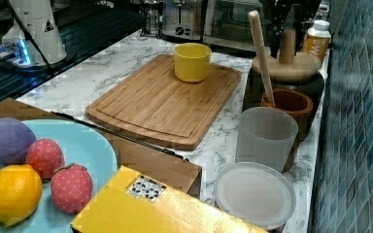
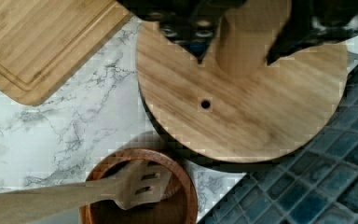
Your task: Put the lid on the tea container.
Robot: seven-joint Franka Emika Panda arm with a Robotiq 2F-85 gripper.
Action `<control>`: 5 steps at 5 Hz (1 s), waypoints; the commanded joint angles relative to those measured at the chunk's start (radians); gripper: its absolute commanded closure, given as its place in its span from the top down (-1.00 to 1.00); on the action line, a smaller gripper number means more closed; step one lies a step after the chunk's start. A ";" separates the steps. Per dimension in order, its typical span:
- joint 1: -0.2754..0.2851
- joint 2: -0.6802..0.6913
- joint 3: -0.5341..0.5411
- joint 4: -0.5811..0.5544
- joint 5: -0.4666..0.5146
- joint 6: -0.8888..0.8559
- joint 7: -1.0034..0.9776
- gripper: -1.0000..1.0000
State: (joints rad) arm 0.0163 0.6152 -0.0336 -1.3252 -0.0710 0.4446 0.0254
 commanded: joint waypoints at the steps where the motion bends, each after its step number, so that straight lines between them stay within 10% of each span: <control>1: -0.014 -0.084 0.021 0.084 0.042 -0.013 -0.023 1.00; 5: -0.013 -0.084 0.019 0.084 0.043 -0.013 -0.023 1.00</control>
State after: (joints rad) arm 0.0113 0.6118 -0.0217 -1.3145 -0.0465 0.4429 0.0255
